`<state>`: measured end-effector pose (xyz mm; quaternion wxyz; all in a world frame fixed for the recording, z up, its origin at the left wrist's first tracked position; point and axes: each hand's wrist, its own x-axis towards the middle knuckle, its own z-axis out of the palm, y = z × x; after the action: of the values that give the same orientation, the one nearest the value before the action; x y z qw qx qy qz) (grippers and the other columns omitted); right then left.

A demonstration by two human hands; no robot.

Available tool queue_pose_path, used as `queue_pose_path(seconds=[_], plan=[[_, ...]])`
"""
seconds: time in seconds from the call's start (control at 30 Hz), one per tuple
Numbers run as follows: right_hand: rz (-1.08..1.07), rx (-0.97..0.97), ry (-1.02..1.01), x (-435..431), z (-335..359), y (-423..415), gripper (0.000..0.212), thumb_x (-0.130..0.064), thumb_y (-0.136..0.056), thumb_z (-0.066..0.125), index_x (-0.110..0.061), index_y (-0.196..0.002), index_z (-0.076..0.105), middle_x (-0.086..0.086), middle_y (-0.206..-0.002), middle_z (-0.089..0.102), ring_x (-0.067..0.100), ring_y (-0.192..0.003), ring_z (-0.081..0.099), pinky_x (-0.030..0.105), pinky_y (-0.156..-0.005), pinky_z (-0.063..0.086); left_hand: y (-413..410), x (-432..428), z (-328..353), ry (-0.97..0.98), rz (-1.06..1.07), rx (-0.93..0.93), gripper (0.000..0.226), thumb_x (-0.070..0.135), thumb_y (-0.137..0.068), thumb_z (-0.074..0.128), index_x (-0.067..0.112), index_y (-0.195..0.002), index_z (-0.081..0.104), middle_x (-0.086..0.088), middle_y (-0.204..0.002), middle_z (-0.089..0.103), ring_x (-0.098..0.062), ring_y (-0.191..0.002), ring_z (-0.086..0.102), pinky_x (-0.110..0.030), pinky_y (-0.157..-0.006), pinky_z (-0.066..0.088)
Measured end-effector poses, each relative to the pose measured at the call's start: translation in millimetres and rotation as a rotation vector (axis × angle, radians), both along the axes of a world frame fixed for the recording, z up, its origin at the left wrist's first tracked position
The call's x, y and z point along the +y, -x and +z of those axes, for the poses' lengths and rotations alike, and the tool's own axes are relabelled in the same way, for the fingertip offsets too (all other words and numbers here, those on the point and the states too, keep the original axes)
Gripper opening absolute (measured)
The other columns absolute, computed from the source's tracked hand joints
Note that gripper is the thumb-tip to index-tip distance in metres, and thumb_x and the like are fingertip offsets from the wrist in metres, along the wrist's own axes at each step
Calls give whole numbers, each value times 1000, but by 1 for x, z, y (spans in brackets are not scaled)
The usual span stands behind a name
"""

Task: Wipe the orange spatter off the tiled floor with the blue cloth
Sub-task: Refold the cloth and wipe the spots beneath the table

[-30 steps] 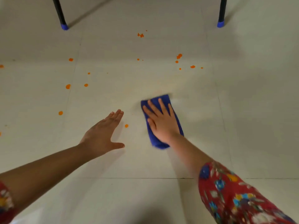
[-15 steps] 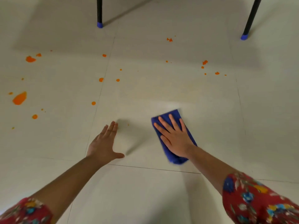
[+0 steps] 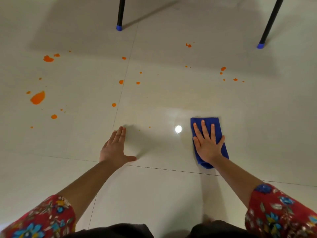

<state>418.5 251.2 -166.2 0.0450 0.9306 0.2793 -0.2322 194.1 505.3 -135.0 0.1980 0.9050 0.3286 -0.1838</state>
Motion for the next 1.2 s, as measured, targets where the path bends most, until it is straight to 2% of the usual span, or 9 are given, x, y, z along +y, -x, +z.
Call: queue_pose_path(seconds=[0.17, 0.33, 0.43, 0.57, 0.77, 0.83, 0.93, 1.0, 1.2], plan=[[196, 68, -111, 63, -4, -12, 52, -47, -102, 10, -47, -148, -16, -14, -158, -26, 25, -146, -23, 68, -111, -3, 12, 11, -7, -10, 60, -57, 132, 73, -62, 68, 20, -152, -12, 8, -160, -15, -13, -148, -11, -36, -120, 9], [641, -19, -130, 11, -7, 24, 51, -47, -102, 10, -44, -153, 8, -11, -163, 10, 26, -150, 9, 64, -112, 20, 20, 26, -19, 55, 92, -81, 148, 92, -41, 55, 23, -151, -17, 7, -157, -24, -14, -145, -21, -39, -118, -4], [451, -63, -149, 8, -7, -12, 51, -49, -100, 9, -48, -151, 6, -12, -162, 15, 24, -149, 13, 63, -111, 19, 26, 29, -31, 97, 97, -107, 147, 100, -38, 41, 27, -146, -27, 10, -152, -35, -12, -141, -31, -37, -115, -12], [293, -90, -144, 114, -13, -26, 54, -50, -96, 7, -47, -148, -8, -13, -163, -6, 24, -150, -9, 63, -115, 3, 28, 31, -37, 89, 71, -104, 141, 100, -42, 37, 29, -142, -33, 10, -150, -40, -12, -138, -36, -37, -115, -15], [1083, 22, -290, 85, -18, 83, 51, -42, -102, 29, -45, -151, 16, -15, -162, 9, 24, -151, 4, 58, -116, 6, 27, 31, -37, 74, 61, -82, 141, 92, -48, 49, 28, -143, -34, 10, -150, -41, -11, -138, -38, -37, -115, -14], [1075, -8, -312, 72, -22, 51, 51, -43, -101, 28, -48, -150, 16, -18, -161, 9, 22, -151, 7, 57, -116, 8, 28, 30, -38, 73, 60, -85, 143, 89, -49, 55, 26, -144, -32, 9, -151, -40, -11, -138, -37, -36, -115, -15], [761, -114, -291, 120, -22, -1, 52, -45, -99, 20, -47, -150, 13, -15, -161, 13, 24, -150, 11, 61, -114, 16, 29, 30, -38, 86, 74, -109, 142, 85, -52, 61, 26, -147, -27, 9, -152, -37, -10, -139, -36, -37, -116, -14], [608, -74, -258, 159, -15, 5, 56, -47, -95, 10, -46, -151, 6, -14, -162, 6, 25, -151, 1, 62, -115, 8, 28, 30, -39, 86, 78, -118, 142, 86, -51, 59, 26, -147, -27, 10, -152, -36, -10, -139, -35, -37, -117, -14], [1074, 24, -316, 101, -20, 64, 51, -43, -101, 29, -45, -151, 19, -15, -162, 11, 23, -150, 6, 56, -117, 10, 33, 30, -39, 100, 72, -172, 132, 89, -53, 45, 28, -148, -25, 11, -151, -38, -7, -137, -37, -33, -115, -15]])
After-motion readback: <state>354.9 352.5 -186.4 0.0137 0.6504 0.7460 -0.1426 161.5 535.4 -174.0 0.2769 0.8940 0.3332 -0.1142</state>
